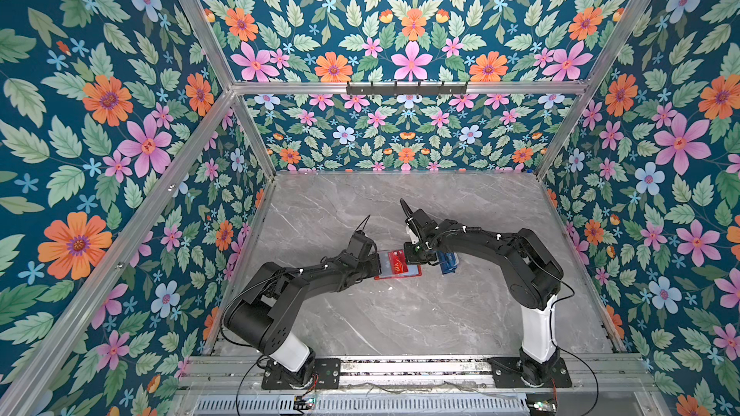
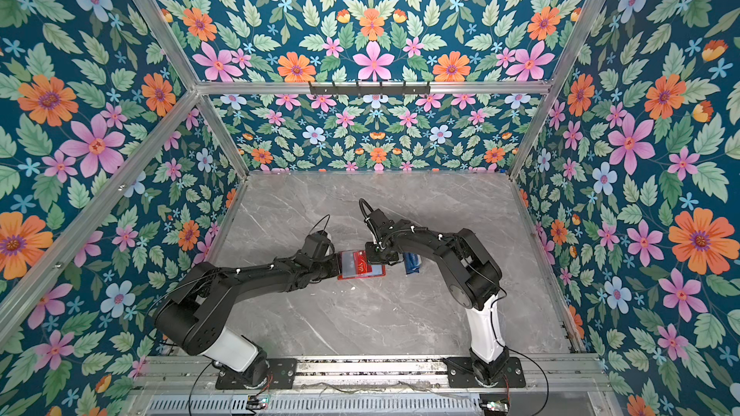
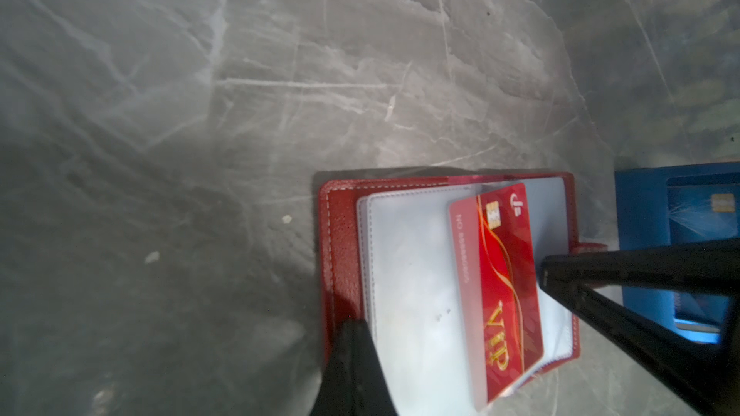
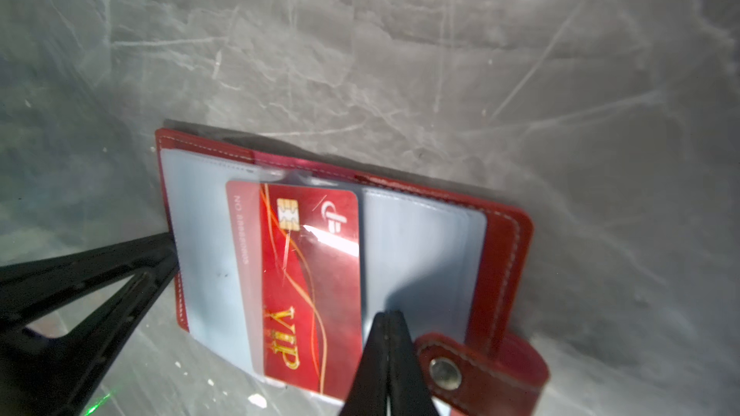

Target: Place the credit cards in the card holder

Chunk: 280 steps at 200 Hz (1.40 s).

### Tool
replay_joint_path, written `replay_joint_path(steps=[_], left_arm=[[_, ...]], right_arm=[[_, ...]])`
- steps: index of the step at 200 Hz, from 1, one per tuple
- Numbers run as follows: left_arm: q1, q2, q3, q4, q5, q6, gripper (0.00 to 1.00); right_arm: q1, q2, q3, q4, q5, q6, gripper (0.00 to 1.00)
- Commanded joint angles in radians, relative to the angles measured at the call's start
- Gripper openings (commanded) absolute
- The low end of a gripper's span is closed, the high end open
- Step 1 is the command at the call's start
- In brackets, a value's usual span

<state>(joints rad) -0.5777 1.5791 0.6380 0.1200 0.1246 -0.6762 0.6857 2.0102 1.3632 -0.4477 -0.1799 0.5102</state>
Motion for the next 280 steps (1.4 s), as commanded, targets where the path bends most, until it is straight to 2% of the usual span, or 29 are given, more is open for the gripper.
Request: replay_joint_path(steps=[1,79,119,143,199,280], left_arm=[[-0.001,0.004,-0.007,-0.100,-0.008,0.009,0.00],[-0.002,0.008,-0.007,-0.100,-0.009,0.011,0.00],[-0.003,0.004,-0.008,-0.102,-0.010,0.010,0.00],[-0.004,-0.001,-0.008,-0.105,-0.011,0.013,0.00],[-0.003,-0.004,-0.008,-0.108,-0.016,0.014,0.00],[-0.004,-0.004,-0.009,-0.108,-0.014,0.017,0.00]], right_arm=[[0.006,0.018,0.014,-0.055,0.023,-0.016,0.10],[0.016,0.051,0.037,-0.090,0.025,-0.031,0.29],[0.020,0.022,0.044,-0.091,0.026,-0.031,0.30],[0.023,-0.007,0.049,-0.086,0.026,-0.030,0.26],[0.027,0.024,0.102,-0.116,0.025,-0.029,0.00],[0.041,0.104,0.167,-0.172,0.022,-0.031,0.01]])
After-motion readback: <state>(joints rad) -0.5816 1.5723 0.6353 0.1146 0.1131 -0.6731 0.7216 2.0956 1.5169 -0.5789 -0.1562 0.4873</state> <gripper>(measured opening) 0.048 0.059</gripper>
